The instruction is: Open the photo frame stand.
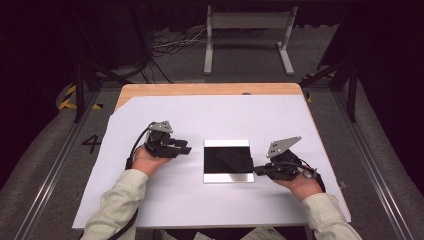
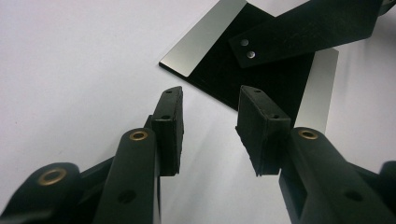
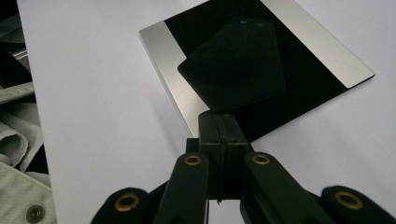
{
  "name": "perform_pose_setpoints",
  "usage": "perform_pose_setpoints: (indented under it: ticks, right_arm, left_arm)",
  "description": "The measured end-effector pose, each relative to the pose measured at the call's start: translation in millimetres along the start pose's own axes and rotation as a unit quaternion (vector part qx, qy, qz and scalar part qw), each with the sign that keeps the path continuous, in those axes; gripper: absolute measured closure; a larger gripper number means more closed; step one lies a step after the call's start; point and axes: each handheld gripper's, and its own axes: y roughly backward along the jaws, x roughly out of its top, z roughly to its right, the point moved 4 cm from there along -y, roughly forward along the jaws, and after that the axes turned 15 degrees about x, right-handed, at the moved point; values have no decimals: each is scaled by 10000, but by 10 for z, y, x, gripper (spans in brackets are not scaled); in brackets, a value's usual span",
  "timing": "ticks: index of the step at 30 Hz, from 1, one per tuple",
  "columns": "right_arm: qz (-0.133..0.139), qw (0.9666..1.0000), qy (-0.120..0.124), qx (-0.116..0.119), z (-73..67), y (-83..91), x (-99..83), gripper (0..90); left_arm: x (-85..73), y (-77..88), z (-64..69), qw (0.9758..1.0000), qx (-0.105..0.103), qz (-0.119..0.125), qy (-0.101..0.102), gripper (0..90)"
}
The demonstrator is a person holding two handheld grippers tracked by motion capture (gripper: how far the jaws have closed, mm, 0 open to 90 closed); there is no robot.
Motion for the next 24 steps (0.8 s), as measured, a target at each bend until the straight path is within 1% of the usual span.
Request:
perform_pose_setpoints:
  ticks: [3,5,13,16,17,21,24]
  right_arm:
    - [37,10000,53,-26,-2,2,29,900]
    - [54,10000,41,-38,-6,3,47,900]
    - [112,9998,135,-93,2,-14,128,900]
    - [167,9997,145,-113,5,-17,152,900]
    - [188,9996,147,-117,5,-18,160,900]
    - [286,9994,130,-145,5,-14,194,900]
    - [309,9992,140,-192,2,-16,216,900]
  left_arm:
    - [-3,1,-2,10000,0,-10,-20,612]
    - [-6,4,-1,10000,-5,-10,-19,612]
    - [-35,25,-8,10000,14,-23,18,610]
    - [-45,34,-17,10000,23,-20,-7,609]
    - [-48,35,-16,10000,27,-13,22,609]
    - [-52,36,-14,10000,18,-16,23,609]
    - [-49,30,-7,10000,-2,-32,3,608]
